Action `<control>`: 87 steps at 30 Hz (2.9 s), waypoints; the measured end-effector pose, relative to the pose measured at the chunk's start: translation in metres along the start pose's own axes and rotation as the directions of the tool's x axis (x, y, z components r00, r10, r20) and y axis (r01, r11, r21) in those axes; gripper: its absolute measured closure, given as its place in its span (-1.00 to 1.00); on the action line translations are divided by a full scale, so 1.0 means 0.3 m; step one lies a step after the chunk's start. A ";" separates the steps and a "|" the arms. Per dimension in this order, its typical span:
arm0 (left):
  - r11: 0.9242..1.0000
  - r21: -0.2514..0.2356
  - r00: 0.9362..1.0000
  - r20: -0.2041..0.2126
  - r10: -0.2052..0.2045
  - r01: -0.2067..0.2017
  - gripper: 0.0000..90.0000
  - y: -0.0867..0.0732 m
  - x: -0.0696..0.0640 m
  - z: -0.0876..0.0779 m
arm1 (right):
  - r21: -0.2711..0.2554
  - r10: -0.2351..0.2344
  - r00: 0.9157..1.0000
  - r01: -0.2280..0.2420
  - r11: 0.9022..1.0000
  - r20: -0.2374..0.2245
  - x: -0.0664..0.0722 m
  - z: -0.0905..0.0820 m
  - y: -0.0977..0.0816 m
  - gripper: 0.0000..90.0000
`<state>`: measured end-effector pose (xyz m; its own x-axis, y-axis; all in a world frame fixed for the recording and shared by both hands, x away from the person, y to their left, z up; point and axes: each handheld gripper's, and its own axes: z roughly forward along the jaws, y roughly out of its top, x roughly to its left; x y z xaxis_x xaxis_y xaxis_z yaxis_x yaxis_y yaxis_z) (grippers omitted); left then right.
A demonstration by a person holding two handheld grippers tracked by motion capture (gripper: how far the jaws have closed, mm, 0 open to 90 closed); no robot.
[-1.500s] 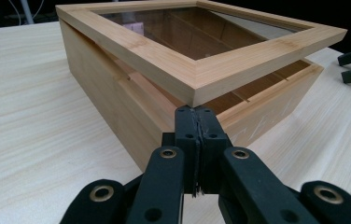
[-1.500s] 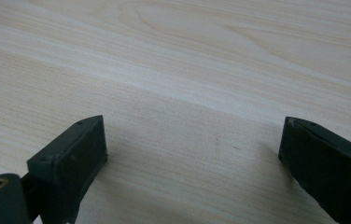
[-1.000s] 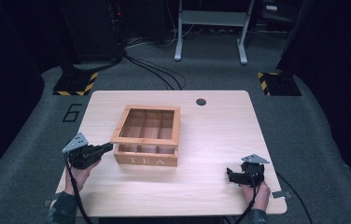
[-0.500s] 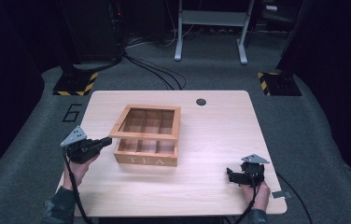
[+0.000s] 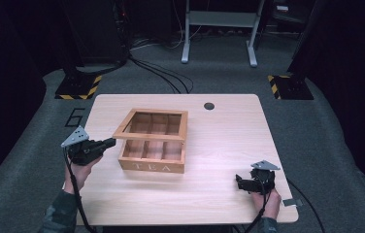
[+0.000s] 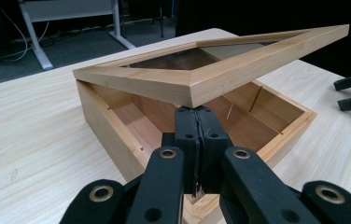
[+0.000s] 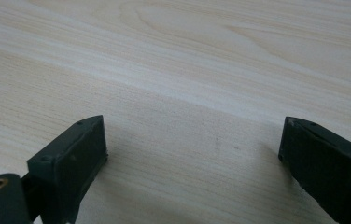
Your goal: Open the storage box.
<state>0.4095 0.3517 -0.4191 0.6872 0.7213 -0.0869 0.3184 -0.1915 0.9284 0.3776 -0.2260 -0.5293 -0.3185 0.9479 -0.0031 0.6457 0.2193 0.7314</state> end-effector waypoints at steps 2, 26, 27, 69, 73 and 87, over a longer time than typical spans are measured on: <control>1.000 0.002 1.000 0.002 -0.002 0.002 0.97 0.009 0.002 0.000 | 0.000 0.000 1.000 0.000 1.000 0.000 0.000 0.000 0.000 -0.85; 1.000 -0.008 1.000 0.005 0.016 -0.016 0.97 0.104 0.027 0.002 | 0.000 0.000 1.000 0.000 1.000 0.000 0.000 0.000 0.000 -0.85; 1.000 -0.008 1.000 0.007 0.017 -0.017 0.97 0.116 0.031 0.003 | 0.000 0.000 1.000 0.000 1.000 0.000 0.000 0.000 0.000 -0.85; 1.000 0.000 1.000 0.002 0.030 -0.030 0.98 0.246 0.072 0.026 | 0.000 0.000 1.000 0.000 1.000 0.000 0.000 0.000 0.000 -0.85; 1.000 -0.004 1.000 -0.002 0.028 -0.028 0.98 0.248 0.072 0.027 | 0.000 0.000 1.000 0.000 1.000 0.000 0.000 0.000 0.000 -0.85; 1.000 -0.006 1.000 -0.001 0.026 -0.026 0.98 0.249 0.073 0.028 | 0.000 0.000 1.000 0.000 1.000 0.000 0.000 0.000 0.000 -0.85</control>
<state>0.4537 0.3477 -0.3546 0.6943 0.7170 -0.0618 0.2964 -0.2066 0.9324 0.3777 -0.2261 -0.5293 -0.3185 0.9479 -0.0028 0.6457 0.2191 0.7315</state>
